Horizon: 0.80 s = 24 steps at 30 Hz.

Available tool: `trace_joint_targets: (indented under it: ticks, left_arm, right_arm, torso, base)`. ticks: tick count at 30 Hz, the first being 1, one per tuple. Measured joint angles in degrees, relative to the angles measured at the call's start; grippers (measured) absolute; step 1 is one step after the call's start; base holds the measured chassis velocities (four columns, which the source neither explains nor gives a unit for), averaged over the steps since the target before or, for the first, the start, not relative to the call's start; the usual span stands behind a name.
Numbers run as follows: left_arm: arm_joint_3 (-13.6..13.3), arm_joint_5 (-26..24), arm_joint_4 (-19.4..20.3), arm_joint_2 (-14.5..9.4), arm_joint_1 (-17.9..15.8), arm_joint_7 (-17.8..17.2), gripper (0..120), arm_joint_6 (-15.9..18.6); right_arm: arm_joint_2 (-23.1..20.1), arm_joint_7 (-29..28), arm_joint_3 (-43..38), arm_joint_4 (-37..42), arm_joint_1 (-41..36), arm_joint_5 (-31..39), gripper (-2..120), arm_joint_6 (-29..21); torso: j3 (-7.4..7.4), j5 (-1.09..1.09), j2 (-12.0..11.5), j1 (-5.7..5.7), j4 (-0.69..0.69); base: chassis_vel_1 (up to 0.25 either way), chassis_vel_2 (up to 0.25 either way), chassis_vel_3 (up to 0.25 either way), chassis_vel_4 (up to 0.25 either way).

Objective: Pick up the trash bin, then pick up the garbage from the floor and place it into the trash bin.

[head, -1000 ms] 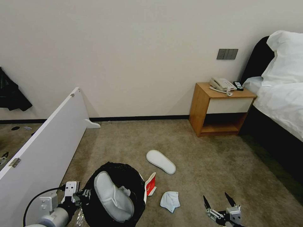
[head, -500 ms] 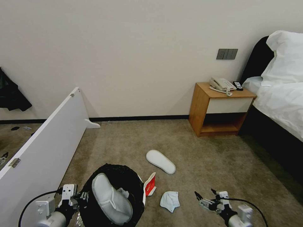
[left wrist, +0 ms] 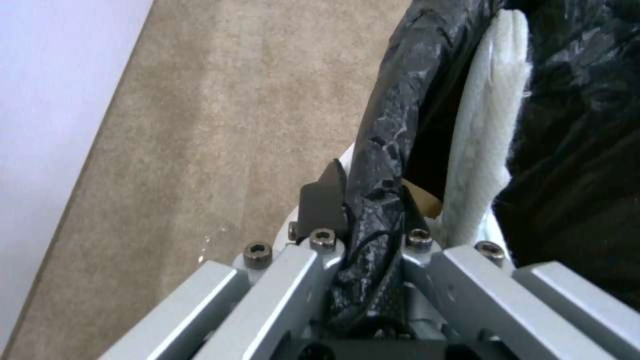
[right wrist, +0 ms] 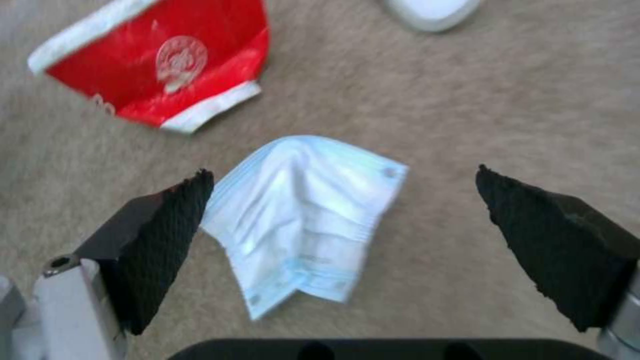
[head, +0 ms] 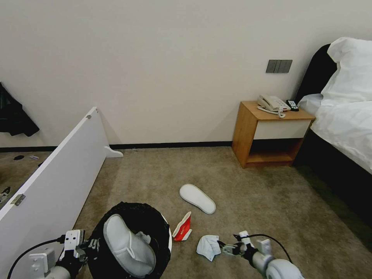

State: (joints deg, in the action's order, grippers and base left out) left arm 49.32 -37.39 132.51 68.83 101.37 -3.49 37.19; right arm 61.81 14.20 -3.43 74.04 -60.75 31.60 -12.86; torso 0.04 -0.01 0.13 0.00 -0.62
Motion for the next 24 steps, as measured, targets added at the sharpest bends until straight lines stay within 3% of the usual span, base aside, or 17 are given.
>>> trace_joint_targets:
  ticks: [8, 14, 24]
  left_arm:
    - [1.79, -0.1, 0.93, 0.91, 1.88, 0.36, 3, -0.31]
    - [2.99, -0.36, 1.71, 1.12, 3.12, 0.68, 3, -0.57]
    - [2.15, -0.07, 2.1, 1.21, 2.73, 0.53, 3, -0.58]
  right_arm:
    - [5.58, -5.02, 7.34, -3.51, 5.94, -0.16, 100, -5.04]
    - [6.2, -9.85, 10.44, -3.59, 6.95, 0.1, 100, -10.47]
    - [7.12, -14.17, 10.62, -3.74, 6.95, 0.01, 100, -14.65]
  torso:
    - [0.0, 0.01, 0.0, 0.0, 0.04]
    - [0.0, 0.01, 0.0, 0.0, -0.01]
    - [0.0, 0.01, 0.0, 0.0, 0.0]
  base:
    - [0.0, 0.0, 0.0, 0.0]
    - [0.0, 0.0, 0.0, 0.0]
    - [0.0, 0.0, 0.0, 0.0]
